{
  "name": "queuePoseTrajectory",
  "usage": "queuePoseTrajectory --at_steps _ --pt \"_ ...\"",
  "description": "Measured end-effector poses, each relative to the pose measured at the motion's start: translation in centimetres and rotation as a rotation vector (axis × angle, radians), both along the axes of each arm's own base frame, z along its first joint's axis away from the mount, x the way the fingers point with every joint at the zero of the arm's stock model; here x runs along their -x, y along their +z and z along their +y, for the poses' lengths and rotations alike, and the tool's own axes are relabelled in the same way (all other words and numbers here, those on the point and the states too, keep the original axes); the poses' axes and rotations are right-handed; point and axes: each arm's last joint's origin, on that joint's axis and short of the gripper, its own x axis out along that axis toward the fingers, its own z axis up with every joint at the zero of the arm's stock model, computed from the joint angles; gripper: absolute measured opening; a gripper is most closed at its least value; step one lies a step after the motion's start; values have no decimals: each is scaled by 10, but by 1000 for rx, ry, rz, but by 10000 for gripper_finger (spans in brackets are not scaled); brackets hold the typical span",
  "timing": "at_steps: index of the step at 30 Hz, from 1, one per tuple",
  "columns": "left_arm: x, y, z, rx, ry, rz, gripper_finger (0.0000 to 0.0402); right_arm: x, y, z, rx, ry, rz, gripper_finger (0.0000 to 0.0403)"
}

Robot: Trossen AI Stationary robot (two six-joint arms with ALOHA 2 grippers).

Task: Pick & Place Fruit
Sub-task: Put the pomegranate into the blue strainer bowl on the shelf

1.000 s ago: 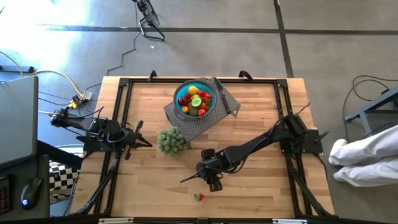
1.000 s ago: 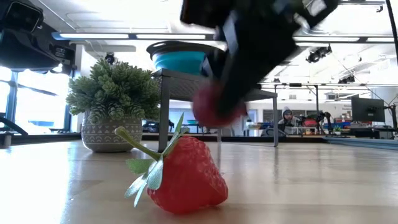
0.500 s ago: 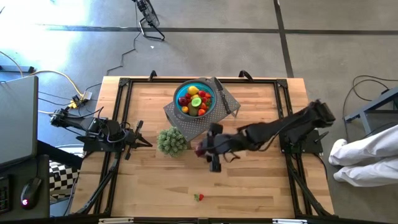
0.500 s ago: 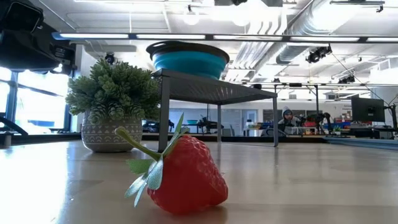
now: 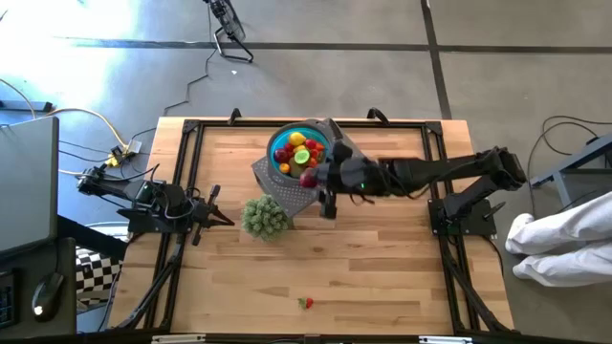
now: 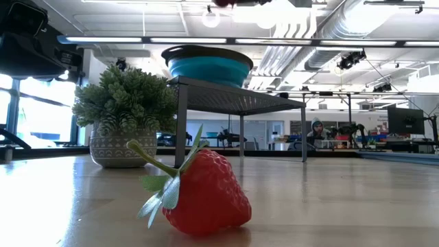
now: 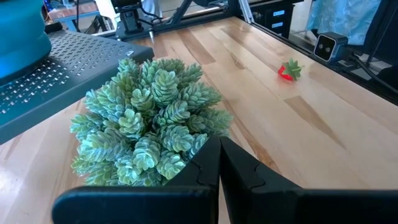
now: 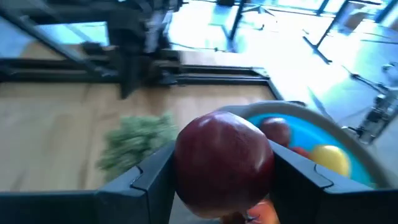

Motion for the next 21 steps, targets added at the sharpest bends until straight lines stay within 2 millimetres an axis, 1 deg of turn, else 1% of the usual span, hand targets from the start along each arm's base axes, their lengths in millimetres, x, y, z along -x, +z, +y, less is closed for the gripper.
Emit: queuePoseTrajectory --at_steps 5,10,13,15,19,21 --pt "0 0 0 0 0 0 2 -5 -4 -40 -9 -99 10 203" --pt "0 0 0 0 0 0 2 -1 -4 -75 -19 -185 9 199" --pt "0 0 0 -1 0 1 2 -2 -8 -89 -56 -198 20 202" --pt "0 0 0 -1 0 2 2 -5 -15 -97 -78 -208 45 201" --pt "0 0 0 -2 0 3 2 -10 -32 -109 -80 -250 116 199" --pt "0 0 0 -2 0 3 2 -9 -37 -113 -82 -269 157 202"
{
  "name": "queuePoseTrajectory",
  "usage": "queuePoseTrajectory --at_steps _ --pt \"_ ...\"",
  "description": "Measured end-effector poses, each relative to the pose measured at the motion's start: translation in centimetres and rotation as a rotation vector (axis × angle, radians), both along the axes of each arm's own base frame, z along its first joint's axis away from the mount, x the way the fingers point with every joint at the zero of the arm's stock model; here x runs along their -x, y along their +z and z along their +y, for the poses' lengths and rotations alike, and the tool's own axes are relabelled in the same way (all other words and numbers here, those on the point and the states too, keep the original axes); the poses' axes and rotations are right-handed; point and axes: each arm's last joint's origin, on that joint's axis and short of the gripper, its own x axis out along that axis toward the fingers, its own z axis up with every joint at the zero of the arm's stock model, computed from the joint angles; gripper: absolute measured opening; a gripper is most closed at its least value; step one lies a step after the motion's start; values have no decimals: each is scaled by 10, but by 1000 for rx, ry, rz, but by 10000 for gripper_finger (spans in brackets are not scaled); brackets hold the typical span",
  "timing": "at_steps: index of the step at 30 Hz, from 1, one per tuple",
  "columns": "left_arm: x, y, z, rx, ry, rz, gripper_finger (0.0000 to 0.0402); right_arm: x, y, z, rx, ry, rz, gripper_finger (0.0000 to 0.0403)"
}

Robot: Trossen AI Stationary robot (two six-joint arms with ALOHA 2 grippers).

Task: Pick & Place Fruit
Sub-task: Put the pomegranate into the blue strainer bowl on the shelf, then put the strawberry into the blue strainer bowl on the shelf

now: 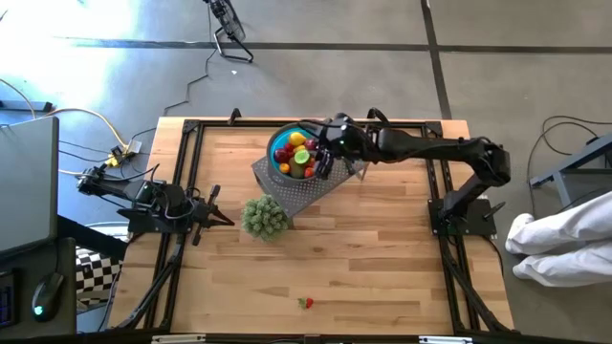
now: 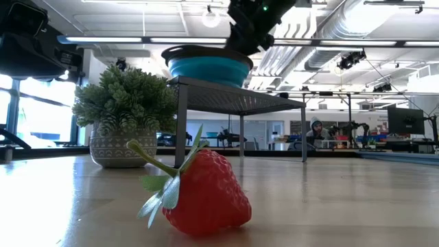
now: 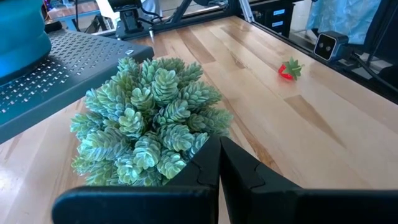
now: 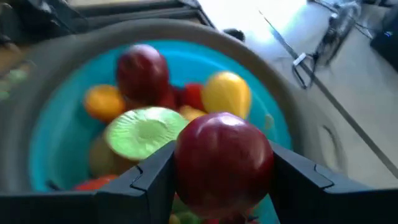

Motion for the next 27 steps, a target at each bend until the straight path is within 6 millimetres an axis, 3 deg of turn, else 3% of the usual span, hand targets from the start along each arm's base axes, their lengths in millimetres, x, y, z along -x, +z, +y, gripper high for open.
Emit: queuePoseTrajectory --at_steps 10,20,27 --pt "0 0 0 -2 0 0 2 4 -9 -5 -22 -42 83 204" --pt "0 0 0 -4 0 -1 2 2 -8 4 55 -46 100 287" --pt "0 0 0 -4 0 -1 2 7 12 22 89 8 12 297"
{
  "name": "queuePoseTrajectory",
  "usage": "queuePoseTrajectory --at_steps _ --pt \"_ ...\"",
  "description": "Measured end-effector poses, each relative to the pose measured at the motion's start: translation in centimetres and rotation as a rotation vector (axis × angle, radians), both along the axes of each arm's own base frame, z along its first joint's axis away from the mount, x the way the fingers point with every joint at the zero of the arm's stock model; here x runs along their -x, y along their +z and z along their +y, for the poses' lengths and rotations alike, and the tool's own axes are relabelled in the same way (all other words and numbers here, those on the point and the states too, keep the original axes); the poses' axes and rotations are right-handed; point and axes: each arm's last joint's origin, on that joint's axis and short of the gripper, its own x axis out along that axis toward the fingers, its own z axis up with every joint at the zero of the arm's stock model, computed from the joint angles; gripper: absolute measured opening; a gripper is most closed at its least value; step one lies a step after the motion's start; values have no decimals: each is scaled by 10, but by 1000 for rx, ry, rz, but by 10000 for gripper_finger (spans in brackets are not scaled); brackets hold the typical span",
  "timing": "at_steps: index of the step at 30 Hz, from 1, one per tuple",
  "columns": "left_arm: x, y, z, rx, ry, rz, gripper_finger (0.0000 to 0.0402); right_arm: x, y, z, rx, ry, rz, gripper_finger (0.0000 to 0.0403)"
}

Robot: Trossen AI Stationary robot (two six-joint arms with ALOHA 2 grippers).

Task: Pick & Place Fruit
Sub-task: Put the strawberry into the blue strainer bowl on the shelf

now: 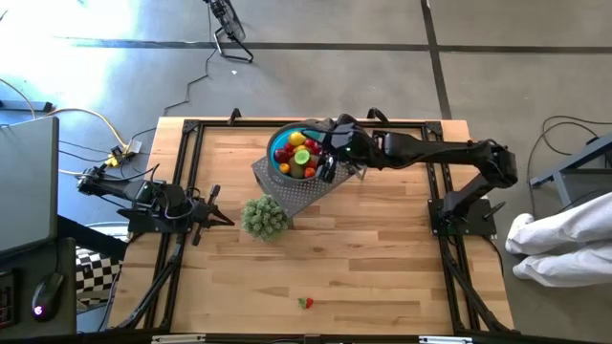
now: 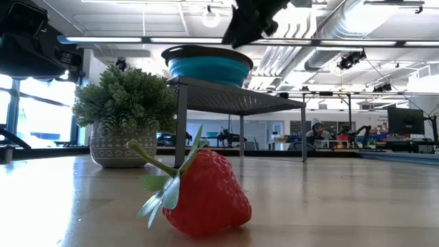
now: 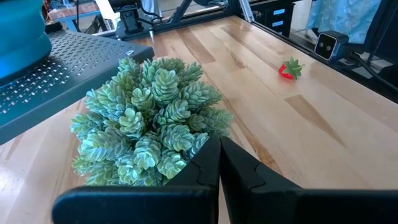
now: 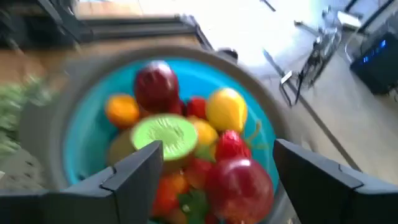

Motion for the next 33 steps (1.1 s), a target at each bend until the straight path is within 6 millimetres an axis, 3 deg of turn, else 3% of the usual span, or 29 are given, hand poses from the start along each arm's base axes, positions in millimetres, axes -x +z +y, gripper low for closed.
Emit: queuePoseTrajectory --at_steps 7,14,26,33 --pt "0 0 0 0 0 0 2 20 37 28 -12 75 -157 283" --pt "0 0 0 0 0 0 2 25 49 73 -146 288 -248 281" --pt "0 0 0 0 0 0 2 18 33 157 -116 355 -249 281" --pt "0 0 0 -20 -6 -10 2 1 8 186 -180 379 -232 281"
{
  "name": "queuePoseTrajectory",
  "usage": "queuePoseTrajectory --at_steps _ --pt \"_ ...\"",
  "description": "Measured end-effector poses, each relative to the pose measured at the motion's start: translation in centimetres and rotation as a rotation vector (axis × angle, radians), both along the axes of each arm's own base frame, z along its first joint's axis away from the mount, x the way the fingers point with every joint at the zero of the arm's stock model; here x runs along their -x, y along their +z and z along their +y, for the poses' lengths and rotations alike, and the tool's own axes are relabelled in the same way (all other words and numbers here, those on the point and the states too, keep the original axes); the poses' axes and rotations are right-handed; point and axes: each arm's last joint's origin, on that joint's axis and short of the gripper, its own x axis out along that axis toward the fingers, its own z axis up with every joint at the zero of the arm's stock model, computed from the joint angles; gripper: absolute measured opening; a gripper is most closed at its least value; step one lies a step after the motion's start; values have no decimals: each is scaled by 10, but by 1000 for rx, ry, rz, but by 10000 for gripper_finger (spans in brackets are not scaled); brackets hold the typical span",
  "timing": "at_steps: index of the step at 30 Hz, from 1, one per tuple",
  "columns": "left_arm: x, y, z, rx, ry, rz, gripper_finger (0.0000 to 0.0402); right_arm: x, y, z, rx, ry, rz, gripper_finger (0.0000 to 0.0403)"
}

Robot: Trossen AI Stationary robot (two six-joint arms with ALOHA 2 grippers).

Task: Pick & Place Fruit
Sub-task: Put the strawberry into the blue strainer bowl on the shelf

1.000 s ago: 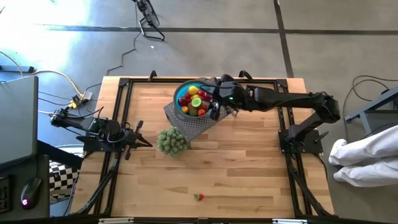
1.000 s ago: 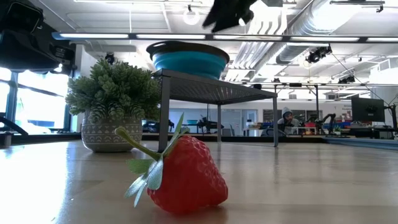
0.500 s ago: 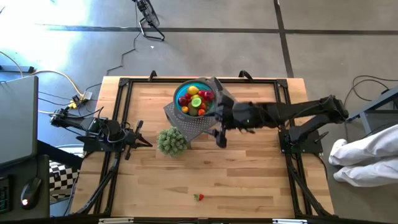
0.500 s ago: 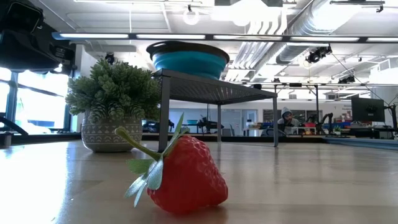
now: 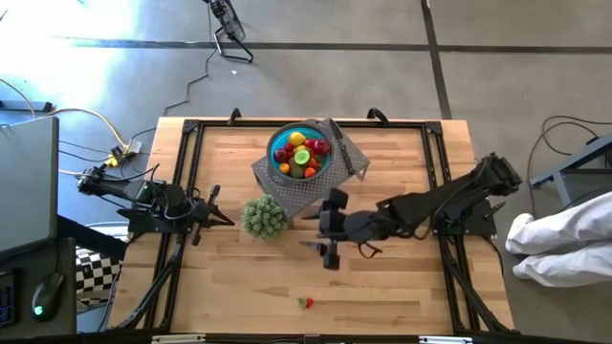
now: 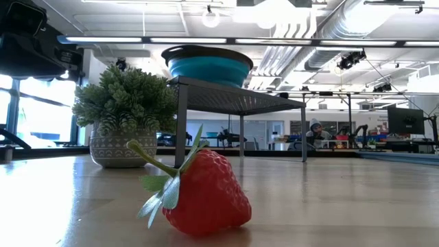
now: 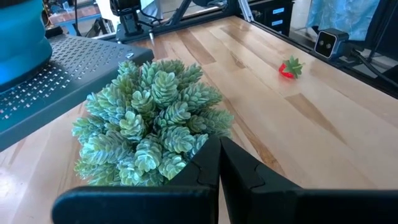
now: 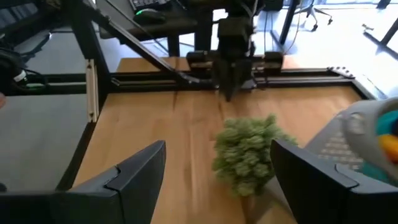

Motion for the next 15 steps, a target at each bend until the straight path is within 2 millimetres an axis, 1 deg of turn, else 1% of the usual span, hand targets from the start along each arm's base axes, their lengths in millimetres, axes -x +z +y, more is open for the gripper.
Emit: queuePoseTrajectory --at_steps 5,11,15 --pt "0 0 0 -1 0 -1 2 -10 -14 14 -6 19 9 281" --pt "0 0 0 -2 -1 -2 2 -31 -9 34 7 46 34 281" --pt "0 0 0 -7 -2 -4 2 -46 -13 47 43 48 140 281"
